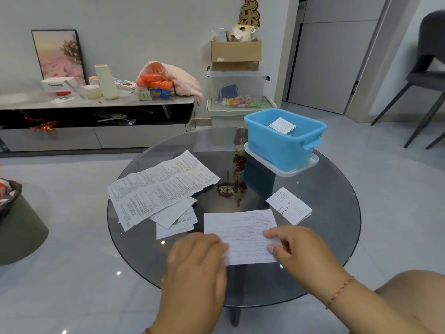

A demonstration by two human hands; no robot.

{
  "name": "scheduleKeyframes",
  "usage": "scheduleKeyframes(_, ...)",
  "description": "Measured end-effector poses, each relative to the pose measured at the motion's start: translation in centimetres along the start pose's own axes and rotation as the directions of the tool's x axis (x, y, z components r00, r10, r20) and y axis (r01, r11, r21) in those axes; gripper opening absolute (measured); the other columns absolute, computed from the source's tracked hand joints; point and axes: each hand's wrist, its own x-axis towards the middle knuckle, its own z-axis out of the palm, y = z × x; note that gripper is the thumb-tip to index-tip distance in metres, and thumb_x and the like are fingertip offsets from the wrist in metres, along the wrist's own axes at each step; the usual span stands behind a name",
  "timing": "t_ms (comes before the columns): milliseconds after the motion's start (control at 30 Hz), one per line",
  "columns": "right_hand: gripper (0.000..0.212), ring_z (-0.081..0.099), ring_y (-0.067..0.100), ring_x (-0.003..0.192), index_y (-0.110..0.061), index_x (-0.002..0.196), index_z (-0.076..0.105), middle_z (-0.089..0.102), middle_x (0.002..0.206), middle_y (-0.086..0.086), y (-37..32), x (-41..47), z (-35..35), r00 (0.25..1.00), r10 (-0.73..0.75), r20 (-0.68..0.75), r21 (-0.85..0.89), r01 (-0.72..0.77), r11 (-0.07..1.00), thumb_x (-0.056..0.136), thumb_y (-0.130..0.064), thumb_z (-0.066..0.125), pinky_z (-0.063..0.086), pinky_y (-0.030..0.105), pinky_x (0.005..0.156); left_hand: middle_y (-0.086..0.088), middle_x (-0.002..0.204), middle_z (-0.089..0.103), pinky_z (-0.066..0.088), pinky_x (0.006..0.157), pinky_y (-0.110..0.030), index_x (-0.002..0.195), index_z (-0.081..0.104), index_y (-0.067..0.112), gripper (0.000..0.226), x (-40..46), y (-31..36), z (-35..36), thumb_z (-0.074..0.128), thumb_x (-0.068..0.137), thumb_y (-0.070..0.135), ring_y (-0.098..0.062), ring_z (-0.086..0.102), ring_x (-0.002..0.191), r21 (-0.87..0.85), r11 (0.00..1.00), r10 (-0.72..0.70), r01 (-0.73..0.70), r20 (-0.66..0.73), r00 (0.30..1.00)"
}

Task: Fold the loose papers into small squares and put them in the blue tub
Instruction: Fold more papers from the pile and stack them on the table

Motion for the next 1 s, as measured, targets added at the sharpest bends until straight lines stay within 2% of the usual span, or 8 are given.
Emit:
scheduleKeyframes(100, 0.036, 0.043, 0.006, 0.085, -0.034, 0.117, 0.063, 0.050, 0.085, -0.013, -0.7, -0.4, -0.1, 1.000, -0.018, -0.023, -0.182, 0.013, 0.983, 0.090, -0.052, 0.048, 0.033, 0.012, 0.067, 0.006, 0.106, 0.069, 0.034, 0.099, -0.036, 0.099, 0.073, 0.021, 0.039, -0.4, 1.5, 0.7, 0.051, 0.078, 0.045, -0.013, 0.059, 0.103, 0.005, 0.990, 0.139, -0.142, 0.143, 0.980)
scheduleKeyframes(167, 0.041, 0.045, 0.013, 0.076, -0.032, 0.089, 0.072, 0.046, 0.074, -0.008, -1.0, -0.6, 0.1, 0.978, -0.146, -0.151, -0.327, 0.090, 0.941, 0.083, -0.060, 0.043, 0.036, 0.021, 0.060, 0.007, 0.110, 0.069, 0.034, 0.098, -0.036, 0.104, 0.073, 0.021, 0.050, -0.7, 1.8, 1.1, 0.048, 0.077, 0.055, -0.012, 0.064, 0.103, 0.030, 0.987, 0.145, -0.157, 0.242, 0.959)
scheduleKeyframes(233, 0.035, 0.046, 0.013, 0.071, -0.030, 0.071, 0.070, 0.047, 0.071, -0.008, -1.2, -0.8, 0.5, 0.937, -0.288, -0.196, -0.268, 0.231, 0.935, 0.079, -0.054, 0.045, 0.036, 0.023, 0.059, 0.007, 0.111, 0.069, 0.035, 0.096, -0.032, 0.104, 0.074, 0.021, 0.052, -0.7, 1.9, 1.0, 0.047, 0.076, 0.056, -0.011, 0.062, 0.105, 0.004, 0.991, 0.127, -0.133, 0.269, 0.955)
scheduleKeyframes(300, 0.025, 0.046, 0.008, 0.072, -0.031, 0.069, 0.068, 0.050, 0.073, -0.013, -1.4, -0.6, 1.0, 0.921, -0.370, -0.125, -0.194, 0.343, 0.919, 0.078, -0.045, 0.049, 0.039, 0.022, 0.061, 0.008, 0.111, 0.069, 0.037, 0.094, -0.028, 0.103, 0.074, 0.022, 0.050, -0.6, 1.8, 0.9, 0.049, 0.075, 0.056, -0.009, 0.057, 0.105, -0.030, 0.993, 0.121, -0.117, 0.265, 0.957)
scheduleKeyframes(433, 0.022, 0.049, 0.003, 0.073, -0.031, 0.073, 0.072, 0.055, 0.075, -0.018, -0.8, -0.6, 1.1, 0.914, -0.405, -0.036, -0.107, 0.399, 0.911, 0.075, -0.039, 0.051, 0.046, 0.018, 0.059, 0.010, 0.108, 0.069, 0.037, 0.092, -0.024, 0.099, 0.074, 0.023, 0.045, -0.4, 1.7, 0.5, 0.051, 0.075, 0.054, -0.009, 0.063, 0.102, -0.035, 0.994, 0.107, -0.101, 0.291, 0.951)
scheduleKeyframes(600, 0.023, 0.052, 0.009, 0.067, -0.029, 0.073, 0.071, 0.055, 0.077, -0.015, -0.4, -1.1, 0.3, 0.861, -0.506, 0.049, -0.262, 0.500, 0.826, 0.080, -0.039, 0.051, 0.047, 0.027, 0.054, 0.005, 0.099, 0.070, 0.040, 0.084, -0.022, 0.093, 0.075, 0.018, 0.044, -0.5, 1.6, 0.3, 0.053, 0.074, 0.050, -0.014, 0.065, 0.095, 0.024, 0.996, 0.073, -0.082, 0.253, 0.965)
scheduleKeyframes(867, 0.035, 0.048, 0.005, 0.058, -0.024, 0.051, 0.060, 0.054, 0.068, -0.018, 0.3, -1.8, -0.7, 0.903, -0.428, -0.043, -0.348, 0.388, 0.853, 0.078, -0.041, 0.047, 0.035, 0.016, 0.041, -0.005, 0.085, 0.070, 0.054, 0.071, -0.029, 0.083, 0.076, 0.008, 0.045, -0.8, 1.8, 0.3, 0.055, 0.070, 0.045, -0.023, 0.067, 0.077, 0.142, 0.988, 0.036, -0.058, 0.157, 0.987)
scheduleKeyframes(1000, 0.033, 0.048, 0.005, 0.057, -0.023, 0.047, 0.057, 0.054, 0.065, -0.018, 0.9, -2.0, -1.2, 0.902, -0.430, -0.049, -0.373, 0.383, 0.845, 0.075, -0.039, 0.049, 0.025, 0.011, 0.045, -0.006, 0.082, 0.069, 0.054, 0.066, -0.032, 0.080, 0.074, 0.006, 0.046, -0.9, 1.3, -0.2, 0.052, 0.070, 0.045, -0.025, 0.068, 0.076, 0.210, 0.978, -0.025, -0.007, 0.150, 0.988)
